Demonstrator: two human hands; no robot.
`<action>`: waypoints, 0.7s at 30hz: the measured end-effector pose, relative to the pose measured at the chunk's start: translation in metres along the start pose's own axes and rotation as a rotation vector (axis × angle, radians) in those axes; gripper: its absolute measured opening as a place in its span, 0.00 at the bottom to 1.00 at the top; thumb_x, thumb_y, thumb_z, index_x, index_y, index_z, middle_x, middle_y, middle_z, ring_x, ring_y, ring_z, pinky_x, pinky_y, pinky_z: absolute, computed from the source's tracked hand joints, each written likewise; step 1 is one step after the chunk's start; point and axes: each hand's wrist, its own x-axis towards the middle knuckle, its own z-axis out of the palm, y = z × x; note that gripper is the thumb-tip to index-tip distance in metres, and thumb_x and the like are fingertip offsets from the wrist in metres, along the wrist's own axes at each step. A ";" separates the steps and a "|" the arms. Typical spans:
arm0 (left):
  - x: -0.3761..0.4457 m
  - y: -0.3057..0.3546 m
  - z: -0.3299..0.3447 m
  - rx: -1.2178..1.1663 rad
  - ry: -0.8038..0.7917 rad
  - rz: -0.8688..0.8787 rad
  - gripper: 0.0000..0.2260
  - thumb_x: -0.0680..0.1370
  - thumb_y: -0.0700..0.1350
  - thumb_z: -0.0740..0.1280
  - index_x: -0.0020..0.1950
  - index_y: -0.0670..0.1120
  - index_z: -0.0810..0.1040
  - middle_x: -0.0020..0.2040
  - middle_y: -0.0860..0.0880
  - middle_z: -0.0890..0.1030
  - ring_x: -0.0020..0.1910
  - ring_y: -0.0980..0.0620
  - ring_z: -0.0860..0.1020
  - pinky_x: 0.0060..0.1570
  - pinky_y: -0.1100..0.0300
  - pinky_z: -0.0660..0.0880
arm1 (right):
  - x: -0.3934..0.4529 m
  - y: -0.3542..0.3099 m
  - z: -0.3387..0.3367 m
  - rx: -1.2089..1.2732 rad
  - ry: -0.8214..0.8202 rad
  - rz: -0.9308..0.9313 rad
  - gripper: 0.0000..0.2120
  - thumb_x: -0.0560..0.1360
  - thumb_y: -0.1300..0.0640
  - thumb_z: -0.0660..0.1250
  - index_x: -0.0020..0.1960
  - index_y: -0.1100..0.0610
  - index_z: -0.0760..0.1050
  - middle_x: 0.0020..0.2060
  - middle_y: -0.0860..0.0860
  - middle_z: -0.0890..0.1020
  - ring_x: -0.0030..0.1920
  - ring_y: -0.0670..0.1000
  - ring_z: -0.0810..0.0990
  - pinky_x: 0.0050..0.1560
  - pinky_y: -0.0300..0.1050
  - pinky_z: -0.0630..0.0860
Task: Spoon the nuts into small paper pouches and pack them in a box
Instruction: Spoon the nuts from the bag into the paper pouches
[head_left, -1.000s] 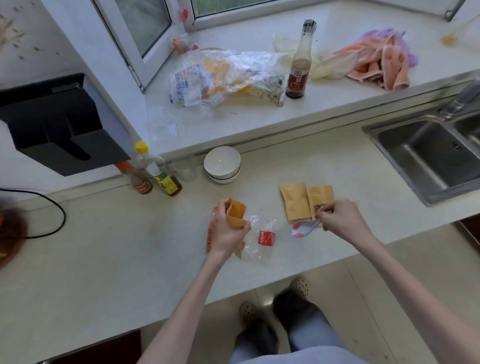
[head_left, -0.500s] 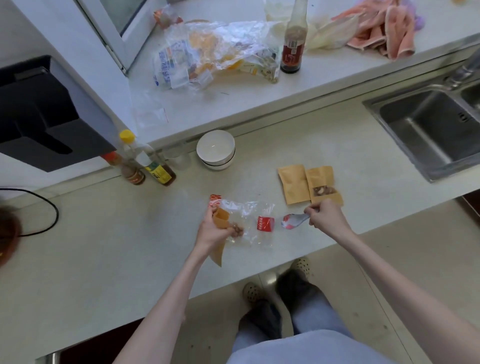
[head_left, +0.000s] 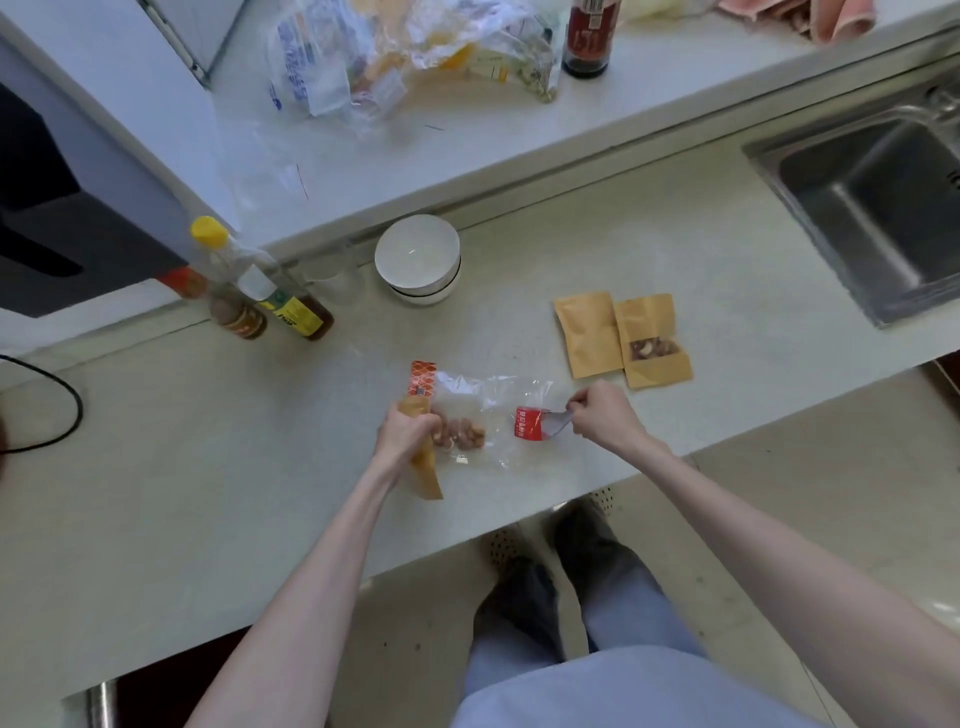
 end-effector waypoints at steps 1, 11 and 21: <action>-0.001 -0.003 0.003 -0.003 -0.023 0.000 0.23 0.57 0.46 0.68 0.51 0.42 0.80 0.45 0.44 0.83 0.45 0.44 0.79 0.49 0.50 0.78 | 0.001 0.000 0.002 0.004 -0.020 0.005 0.11 0.70 0.68 0.61 0.44 0.76 0.77 0.36 0.70 0.81 0.32 0.54 0.74 0.32 0.48 0.69; -0.019 -0.012 0.011 -0.228 0.075 0.266 0.12 0.72 0.35 0.70 0.53 0.44 0.76 0.41 0.52 0.80 0.38 0.60 0.78 0.36 0.66 0.74 | -0.017 -0.017 -0.023 0.142 0.113 -0.223 0.14 0.73 0.66 0.62 0.40 0.50 0.81 0.24 0.47 0.78 0.23 0.45 0.66 0.26 0.38 0.62; -0.015 -0.022 0.020 -0.291 0.040 0.194 0.12 0.71 0.32 0.69 0.52 0.43 0.76 0.40 0.51 0.79 0.39 0.55 0.76 0.39 0.60 0.72 | -0.013 -0.010 -0.007 0.007 0.137 -0.226 0.13 0.68 0.68 0.61 0.26 0.63 0.74 0.21 0.55 0.73 0.21 0.46 0.61 0.23 0.41 0.58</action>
